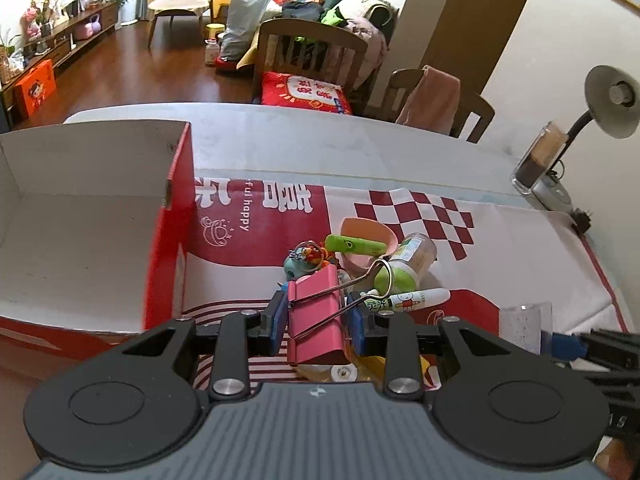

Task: Organize rigid objects
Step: 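Carry pink clip and clear cup with both grippers into the cardboard box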

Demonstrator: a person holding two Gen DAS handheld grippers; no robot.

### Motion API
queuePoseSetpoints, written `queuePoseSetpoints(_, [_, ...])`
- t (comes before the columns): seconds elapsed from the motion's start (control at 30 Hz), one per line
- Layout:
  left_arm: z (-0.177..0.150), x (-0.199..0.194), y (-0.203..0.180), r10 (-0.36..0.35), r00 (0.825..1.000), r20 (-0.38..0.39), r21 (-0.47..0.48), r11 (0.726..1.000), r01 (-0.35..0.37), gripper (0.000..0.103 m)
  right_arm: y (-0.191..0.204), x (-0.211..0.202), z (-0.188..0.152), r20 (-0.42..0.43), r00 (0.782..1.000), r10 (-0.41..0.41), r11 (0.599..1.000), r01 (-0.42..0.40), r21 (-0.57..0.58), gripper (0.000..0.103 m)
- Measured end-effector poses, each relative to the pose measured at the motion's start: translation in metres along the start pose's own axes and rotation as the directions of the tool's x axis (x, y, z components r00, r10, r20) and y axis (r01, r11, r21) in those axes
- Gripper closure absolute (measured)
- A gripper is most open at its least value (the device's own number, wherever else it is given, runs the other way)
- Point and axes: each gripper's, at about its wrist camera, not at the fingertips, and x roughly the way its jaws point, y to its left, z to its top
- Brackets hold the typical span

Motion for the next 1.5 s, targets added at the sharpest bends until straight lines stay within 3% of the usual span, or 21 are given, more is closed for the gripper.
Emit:
queuePoseSetpoints(0.5, [0.017,-0.058,0.098,-0.02,1.0,0.013,0.039,0.999,0.019,0.071,0.124,0.025,0.045,-0.008,0.999,0.051,0.993,-0.051,-0.105,0.062])
queuePoseSetpoints(0.87, [0.041,-0.073,0.172,0.044,0.998,0.036,0.075,0.996,-0.046,0.071,0.197,0.075,0.077,-0.024,0.998,0.06,0.985,-0.063,-0.16,0.062])
queuePoseSetpoints(1.07, [0.059,-0.057,0.214,0.092,0.995,0.031,0.093,0.991,-0.094,0.071,0.226,0.117,0.087,-0.054,0.998,0.026,0.98,-0.036,-0.197,0.062])
queuePoseSetpoints(1.27, [0.069,-0.018,0.249,0.159,0.987,-0.037,0.123,0.98,-0.154,0.071,0.25,0.163,0.081,-0.125,0.992,-0.005,0.972,-0.025,-0.233,0.062])
queuePoseSetpoints(1.5, [0.071,0.023,0.259,0.176,0.978,-0.114,0.147,0.976,-0.159,0.071,0.27,0.215,0.073,-0.223,0.974,-0.05,0.96,-0.015,-0.279,0.062])
